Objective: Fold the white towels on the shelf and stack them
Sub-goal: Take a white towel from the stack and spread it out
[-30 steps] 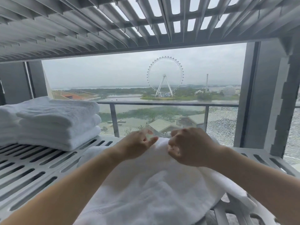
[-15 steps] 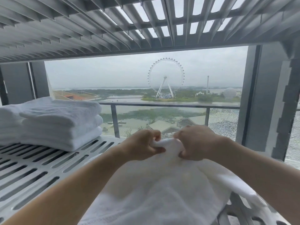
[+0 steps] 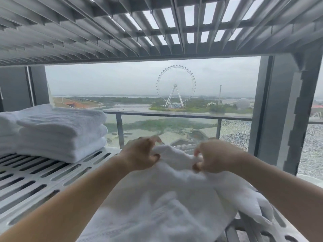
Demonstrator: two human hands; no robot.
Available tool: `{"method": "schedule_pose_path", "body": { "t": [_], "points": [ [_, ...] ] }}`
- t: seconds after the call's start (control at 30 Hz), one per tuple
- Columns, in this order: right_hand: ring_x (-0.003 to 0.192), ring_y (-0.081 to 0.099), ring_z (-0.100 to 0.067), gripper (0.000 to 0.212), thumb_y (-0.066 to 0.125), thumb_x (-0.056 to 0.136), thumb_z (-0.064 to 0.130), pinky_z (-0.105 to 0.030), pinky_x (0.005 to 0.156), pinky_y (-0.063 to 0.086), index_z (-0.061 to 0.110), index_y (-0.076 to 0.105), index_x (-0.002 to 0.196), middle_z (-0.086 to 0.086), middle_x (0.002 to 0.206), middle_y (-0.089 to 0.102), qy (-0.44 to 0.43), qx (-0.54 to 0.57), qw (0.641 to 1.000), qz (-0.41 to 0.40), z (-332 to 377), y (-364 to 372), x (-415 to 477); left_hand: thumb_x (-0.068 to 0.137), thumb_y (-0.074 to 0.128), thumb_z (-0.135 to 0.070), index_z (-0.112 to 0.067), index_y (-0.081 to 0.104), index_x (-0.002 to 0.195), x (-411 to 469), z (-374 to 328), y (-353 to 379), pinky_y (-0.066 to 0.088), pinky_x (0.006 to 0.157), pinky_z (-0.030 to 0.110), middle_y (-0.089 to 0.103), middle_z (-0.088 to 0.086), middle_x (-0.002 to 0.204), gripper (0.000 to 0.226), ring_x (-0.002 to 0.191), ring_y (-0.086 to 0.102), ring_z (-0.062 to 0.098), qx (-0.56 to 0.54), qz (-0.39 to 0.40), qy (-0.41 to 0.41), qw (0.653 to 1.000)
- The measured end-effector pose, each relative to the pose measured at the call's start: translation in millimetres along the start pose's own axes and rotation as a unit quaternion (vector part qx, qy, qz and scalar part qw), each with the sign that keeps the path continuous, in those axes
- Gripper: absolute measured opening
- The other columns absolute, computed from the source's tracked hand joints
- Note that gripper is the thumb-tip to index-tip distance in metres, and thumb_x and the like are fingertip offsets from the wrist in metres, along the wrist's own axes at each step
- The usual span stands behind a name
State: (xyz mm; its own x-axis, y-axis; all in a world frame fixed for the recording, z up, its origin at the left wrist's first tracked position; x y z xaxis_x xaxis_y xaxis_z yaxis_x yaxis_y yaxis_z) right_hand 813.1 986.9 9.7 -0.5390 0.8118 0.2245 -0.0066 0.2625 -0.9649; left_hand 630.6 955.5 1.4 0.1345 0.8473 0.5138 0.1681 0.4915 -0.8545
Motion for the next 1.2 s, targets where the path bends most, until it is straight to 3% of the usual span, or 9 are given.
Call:
{"method": "schedule_pose_path", "body": {
  "t": [0.1,0.17,0.3,0.37,0.47,0.6,0.7,0.77,1.2],
  "points": [
    [0.085,0.055,-0.022,0.024,0.064,0.079,0.04,-0.026,0.068,0.039,0.026,0.061,0.098,-0.002,0.101,0.065,0.005,0.05,0.997,-0.064,-3.0,-8.7,2.9,0.077,0.06,-0.046,-0.026,0.058,0.104,0.8,0.3,-5.4,0.04,0.076,0.026,0.06,-0.003,0.099,0.034,0.094,0.055,0.017,-0.019,0.024,0.012,0.999],
    [0.087,0.06,-0.025,0.017,0.062,0.081,0.038,-0.028,0.068,0.039,0.028,0.06,0.094,-0.002,0.094,0.067,0.023,0.081,0.98,-0.179,-9.7,-20.7,3.8,0.072,0.064,-0.035,-0.022,0.055,0.105,3.1,6.4,-17.3,0.04,0.075,0.026,0.057,0.0,0.097,0.036,0.092,0.054,0.02,-0.046,0.013,0.006,0.999],
    [0.072,0.062,-0.026,0.013,0.059,0.083,0.039,-0.028,0.061,0.04,0.029,0.058,0.091,0.003,0.075,0.066,0.051,0.09,0.929,-0.354,-18.5,-29.8,3.0,0.074,0.061,-0.019,-0.016,0.046,0.121,3.5,8.9,-36.0,0.042,0.085,0.036,0.05,0.007,0.111,0.049,0.105,0.046,0.025,0.0,-0.128,0.009,0.992],
    [0.079,0.062,-0.026,0.011,0.056,0.086,0.033,-0.029,0.064,0.043,0.027,0.059,0.095,0.001,0.085,0.064,0.019,0.084,0.948,-0.307,-15.6,-11.2,13.9,0.08,0.057,-0.019,-0.019,0.04,0.128,2.6,7.3,-21.4,0.039,0.092,0.043,0.041,0.005,0.12,0.051,0.116,0.038,0.025,0.079,-0.095,0.01,0.992],
    [0.103,0.057,-0.025,0.023,0.043,0.094,0.034,-0.03,0.084,0.043,0.024,0.058,0.11,-0.004,0.112,0.062,-0.037,0.111,0.988,-0.102,-13.4,35.6,33.9,0.086,0.055,-0.024,-0.026,0.028,0.136,-0.7,11.2,9.8,0.027,0.104,0.049,0.024,0.001,0.134,0.057,0.129,0.024,0.022,0.184,-0.002,-0.007,0.983],
    [0.12,0.048,-0.021,0.046,0.02,0.094,0.055,-0.038,0.102,0.036,0.031,0.051,0.119,0.0,0.132,0.054,-0.049,0.134,0.987,0.081,-18.0,69.3,36.0,0.095,0.041,-0.033,-0.025,0.054,0.113,-0.2,2.3,10.4,0.04,0.083,0.032,0.052,-0.001,0.117,0.023,0.105,0.051,0.017,0.088,0.012,-0.016,0.996],
    [0.123,0.046,-0.023,0.058,0.018,0.088,0.067,-0.038,0.102,0.034,0.034,0.045,0.126,0.002,0.137,0.05,-0.045,0.115,0.988,0.095,-17.5,72.9,29.9,0.097,0.027,-0.046,-0.022,0.053,0.121,-8.2,-15.1,45.0,0.035,0.096,0.034,0.054,0.005,0.13,0.043,0.116,0.048,0.021,0.029,0.177,-0.009,0.984],
    [0.126,0.044,-0.023,0.061,0.02,0.086,0.069,-0.036,0.102,0.034,0.035,0.041,0.132,0.001,0.14,0.048,-0.03,0.1,0.99,0.094,-15.5,73.9,25.4,0.094,0.023,-0.055,-0.024,0.04,0.136,-18.8,-19.4,68.2,0.029,0.105,0.042,0.042,0.005,0.143,0.055,0.129,0.039,0.023,0.034,0.217,-0.035,0.975],
    [0.127,0.042,-0.026,0.069,0.021,0.087,0.068,-0.036,0.106,0.032,0.028,0.038,0.14,-0.007,0.142,0.045,0.032,0.069,0.987,0.142,30.8,44.5,-51.6,0.092,0.026,-0.059,-0.032,0.046,0.131,-83.5,-27.8,38.7,0.036,0.097,0.036,0.052,-0.005,0.134,0.051,0.119,0.049,0.02,-0.02,0.147,0.01,0.989]
  ]
}}
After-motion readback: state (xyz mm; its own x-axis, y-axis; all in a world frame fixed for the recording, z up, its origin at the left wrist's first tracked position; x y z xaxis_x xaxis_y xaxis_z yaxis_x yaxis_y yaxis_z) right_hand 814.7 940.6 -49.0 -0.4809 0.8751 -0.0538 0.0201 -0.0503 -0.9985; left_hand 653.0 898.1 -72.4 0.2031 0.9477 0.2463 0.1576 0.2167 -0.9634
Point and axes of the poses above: each hand's wrist, its own x-axis towards the middle knuckle, its own y-axis out of the palm, z = x × y, the point moved 6 cm from there along x, towards the middle knuckle
